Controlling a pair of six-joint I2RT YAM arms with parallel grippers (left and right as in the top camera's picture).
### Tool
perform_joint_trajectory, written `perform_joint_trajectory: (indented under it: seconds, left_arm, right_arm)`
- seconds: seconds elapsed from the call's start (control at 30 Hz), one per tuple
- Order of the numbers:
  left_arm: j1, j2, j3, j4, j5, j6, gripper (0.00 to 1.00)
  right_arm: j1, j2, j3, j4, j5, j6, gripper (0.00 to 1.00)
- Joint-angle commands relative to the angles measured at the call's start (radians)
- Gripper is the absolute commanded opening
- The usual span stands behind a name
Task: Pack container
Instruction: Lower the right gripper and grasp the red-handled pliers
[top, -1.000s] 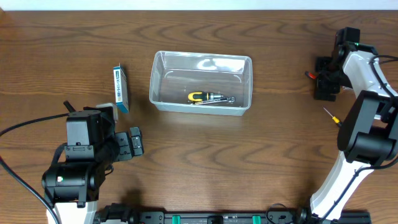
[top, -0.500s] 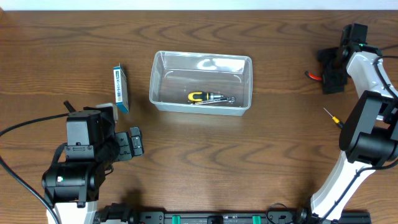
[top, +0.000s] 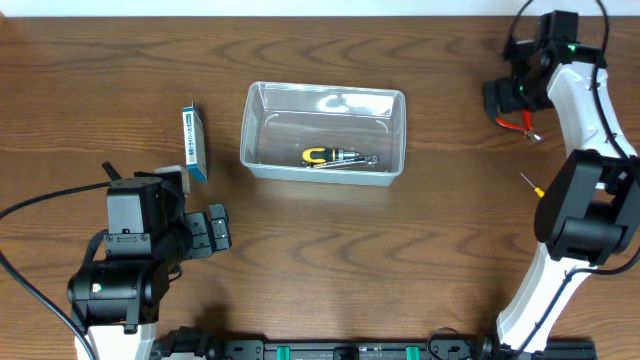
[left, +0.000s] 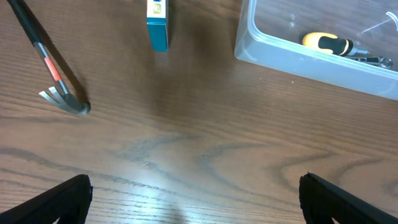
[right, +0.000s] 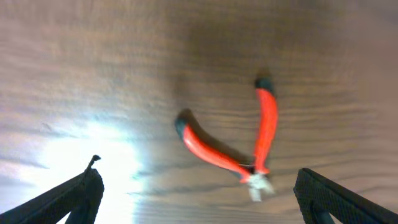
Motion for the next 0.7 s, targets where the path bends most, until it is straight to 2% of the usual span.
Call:
perform_joint_trajectory:
  seconds: [0.0, 0.13, 0.23, 0.57, 0.67]
  left_arm:
    - [-0.003, -0.002, 0.017, -0.003, -0.007, 0.01, 0.98]
    - [-0.003, -0.002, 0.017, -0.003, -0.007, 0.01, 0.98]
    - [-0.003, -0.002, 0.017, -0.003, -0.007, 0.01, 0.98]
    - [-0.003, -0.002, 0.017, -0.003, -0.007, 0.01, 0.98]
    - [-0.003, -0.002, 0.017, -0.003, -0.007, 0.01, 0.98]
  right_arm:
    - [-0.007, 0.009, 0.008, -0.001, 0.047, -0.245, 0.99]
    - [-0.013, 0.009, 0.008, -0.025, 0.052, -0.491, 0.99]
    - [-0.019, 0.009, 0.008, -0.048, 0.052, -0.592, 0.99]
    - [-0.032, 0.059, -0.008, -0.062, 0.053, -0.663, 0.99]
    - [-0.031, 0.103, -0.008, -0.065, 0.056, -0.667, 0.95]
